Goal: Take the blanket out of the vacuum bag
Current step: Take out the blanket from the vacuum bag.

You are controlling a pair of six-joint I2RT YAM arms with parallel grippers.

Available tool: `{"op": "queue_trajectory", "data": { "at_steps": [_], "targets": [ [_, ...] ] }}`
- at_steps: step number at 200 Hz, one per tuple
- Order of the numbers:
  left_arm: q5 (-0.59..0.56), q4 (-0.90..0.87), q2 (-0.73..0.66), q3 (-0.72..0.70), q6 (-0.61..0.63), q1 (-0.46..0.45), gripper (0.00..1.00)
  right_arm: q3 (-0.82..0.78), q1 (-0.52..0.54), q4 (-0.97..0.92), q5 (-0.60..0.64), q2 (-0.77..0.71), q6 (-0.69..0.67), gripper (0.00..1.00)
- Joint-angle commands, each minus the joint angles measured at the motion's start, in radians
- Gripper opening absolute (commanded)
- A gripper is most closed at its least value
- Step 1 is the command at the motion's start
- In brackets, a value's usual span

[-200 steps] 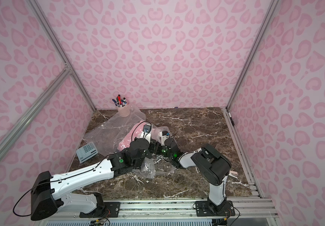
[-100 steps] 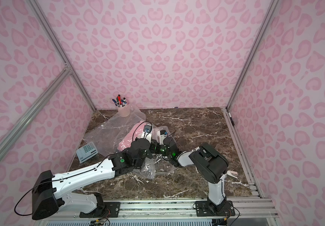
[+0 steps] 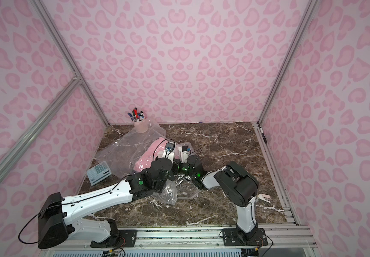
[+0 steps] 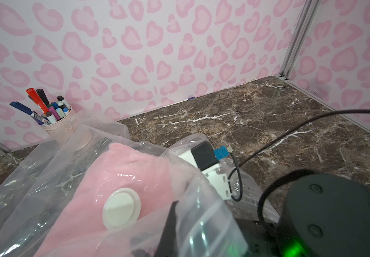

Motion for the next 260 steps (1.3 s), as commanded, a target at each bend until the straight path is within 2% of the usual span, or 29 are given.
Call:
{"op": "queue_trajectory", "data": {
  "at_steps": [1,22,36,43,56,79,109,198,260],
  "targets": [
    [0.007,0.005,-0.009,-0.012,-0.023,0.0,0.04,0.032,0.002,0.083,-0.032,0.049,0.039,0.72],
    [0.009,0.008,-0.022,-0.029,-0.035,0.0,0.04,0.067,0.005,0.113,-0.045,0.089,0.057,0.7],
    [0.013,0.013,-0.032,-0.039,-0.041,0.0,0.04,0.087,0.006,0.096,-0.051,0.102,0.054,0.62],
    [0.015,0.019,-0.035,-0.044,-0.042,0.0,0.04,0.092,0.006,0.093,-0.053,0.105,0.051,0.54],
    [0.016,0.028,-0.038,-0.05,-0.04,0.0,0.04,0.098,0.006,0.09,-0.056,0.109,0.049,0.32],
    [0.011,0.034,-0.03,-0.052,-0.036,0.0,0.04,0.098,0.006,0.086,-0.061,0.103,0.041,0.0],
    [-0.026,0.067,-0.02,-0.053,-0.019,0.01,0.04,0.058,0.004,0.051,-0.056,0.039,0.012,0.0],
    [-0.009,0.167,0.065,-0.009,0.043,0.085,0.04,-0.146,0.004,-0.082,0.004,-0.259,-0.017,0.0],
    [-0.022,0.157,0.049,-0.036,0.035,0.089,0.04,-0.187,0.007,-0.326,0.084,-0.449,-0.1,0.0]
  ]
}}
